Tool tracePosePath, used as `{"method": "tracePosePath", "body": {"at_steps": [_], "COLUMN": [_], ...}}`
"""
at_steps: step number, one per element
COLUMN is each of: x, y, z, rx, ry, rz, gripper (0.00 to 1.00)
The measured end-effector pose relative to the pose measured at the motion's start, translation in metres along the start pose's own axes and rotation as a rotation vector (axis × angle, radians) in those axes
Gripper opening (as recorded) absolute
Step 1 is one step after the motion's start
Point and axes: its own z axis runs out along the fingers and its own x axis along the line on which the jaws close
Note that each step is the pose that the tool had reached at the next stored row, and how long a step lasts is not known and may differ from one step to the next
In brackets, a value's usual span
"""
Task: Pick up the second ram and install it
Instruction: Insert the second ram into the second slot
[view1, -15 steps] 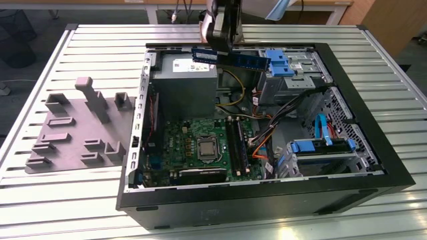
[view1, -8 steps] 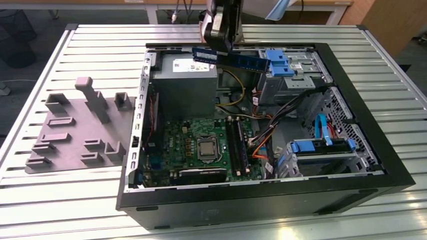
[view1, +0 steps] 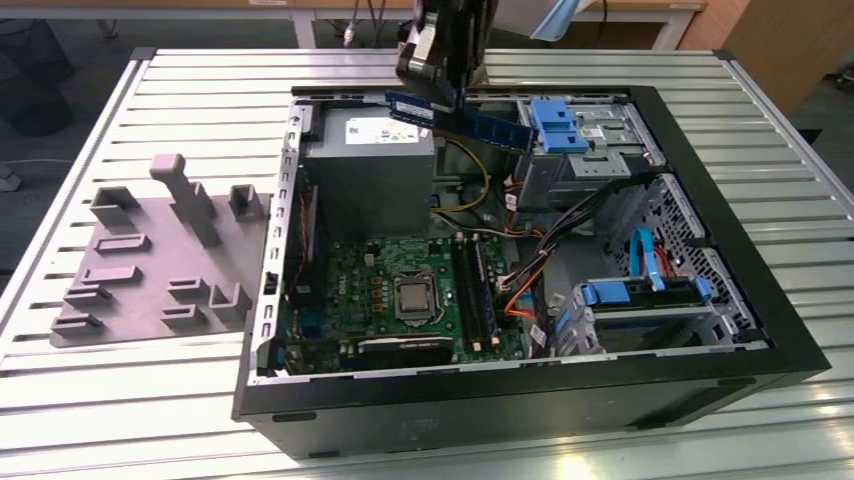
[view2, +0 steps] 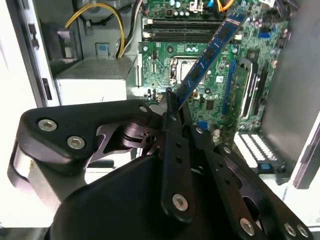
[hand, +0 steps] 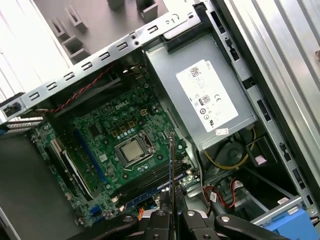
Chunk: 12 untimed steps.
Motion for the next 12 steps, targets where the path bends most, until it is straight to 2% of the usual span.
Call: {"method": "tracePosePath", "body": {"at_steps": [12], "x": [0.0000], "y": [0.0001], "z": [0.0019], "rx": [0.0057], "ry": [0.0090], "rz": [0.217], "gripper": [0.14]}}
